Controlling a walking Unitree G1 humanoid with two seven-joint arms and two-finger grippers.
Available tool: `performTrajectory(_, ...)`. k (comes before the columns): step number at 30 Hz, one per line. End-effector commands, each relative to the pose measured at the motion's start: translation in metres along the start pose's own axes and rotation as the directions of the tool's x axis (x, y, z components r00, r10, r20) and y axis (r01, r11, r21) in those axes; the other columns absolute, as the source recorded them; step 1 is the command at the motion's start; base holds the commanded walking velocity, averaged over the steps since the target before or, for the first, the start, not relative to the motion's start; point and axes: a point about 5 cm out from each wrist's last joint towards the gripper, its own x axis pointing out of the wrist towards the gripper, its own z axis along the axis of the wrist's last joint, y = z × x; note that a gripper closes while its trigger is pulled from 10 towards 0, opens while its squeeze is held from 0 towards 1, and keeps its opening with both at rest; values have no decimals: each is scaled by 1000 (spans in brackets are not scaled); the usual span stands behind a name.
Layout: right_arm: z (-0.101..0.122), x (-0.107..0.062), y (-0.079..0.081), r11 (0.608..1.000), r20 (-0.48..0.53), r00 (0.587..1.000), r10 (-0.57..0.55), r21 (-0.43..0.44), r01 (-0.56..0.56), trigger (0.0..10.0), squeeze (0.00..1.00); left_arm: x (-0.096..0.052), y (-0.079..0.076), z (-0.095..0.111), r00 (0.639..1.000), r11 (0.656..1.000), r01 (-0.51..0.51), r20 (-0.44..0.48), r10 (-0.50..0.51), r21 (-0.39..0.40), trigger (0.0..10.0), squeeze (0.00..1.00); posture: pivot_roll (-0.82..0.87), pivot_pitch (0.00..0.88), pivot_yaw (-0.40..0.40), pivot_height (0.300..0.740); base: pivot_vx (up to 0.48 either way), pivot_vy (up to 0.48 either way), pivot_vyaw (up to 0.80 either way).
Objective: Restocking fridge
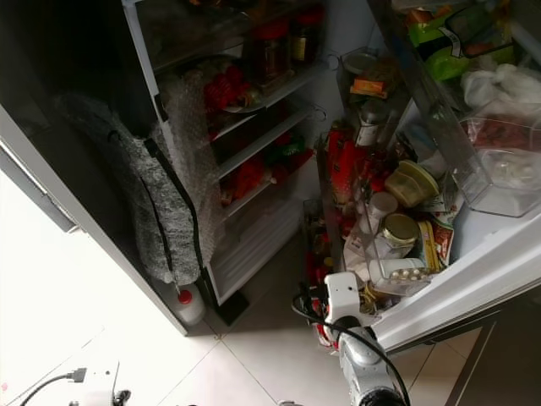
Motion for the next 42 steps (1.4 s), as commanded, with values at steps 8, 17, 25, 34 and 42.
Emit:
performTrajectory(8, 29, 9, -4, 1000, 133, 991, -3, -9, 4, 10000, 0, -2, 1, -8, 1000, 1000, -12, -26, 12, 15, 10000, 0, -110, 167, -35, 740, 0, 0, 0)
performTrajectory(17, 45, 14, -8, 999, 193, 981, -15, -26, 20, 10000, 0, -2, -2, -7, 1000, 1000, -10, -21, 10, 23, 10000, 0, -108, 166, -37, 740, 0, 0, 0)
performTrajectory(25, 43, 11, -17, 997, 181, 981, -70, -30, 77, 10000, 0, -2, -4, -6, 1000, 1000, -7, -16, 7, 28, 10000, 0, -110, 166, -39, 740, 0, 0, 0)
performTrajectory(34, 29, 1, -41, 985, 119, 978, -169, -25, 174, 10000, 0, -2, -5, -6, 1000, 999, -4, -12, 4, 35, 10000, 0, -110, 167, -37, 740, 0, 0, 0)
performTrajectory(42, 11, -21, -76, 951, 44, 950, -309, -13, 310, 10000, 0, -2, -4, -5, 1000, 999, -4, -9, 5, 43, 10000, 0, -111, 166, -35, 740, 0, 0, 0)
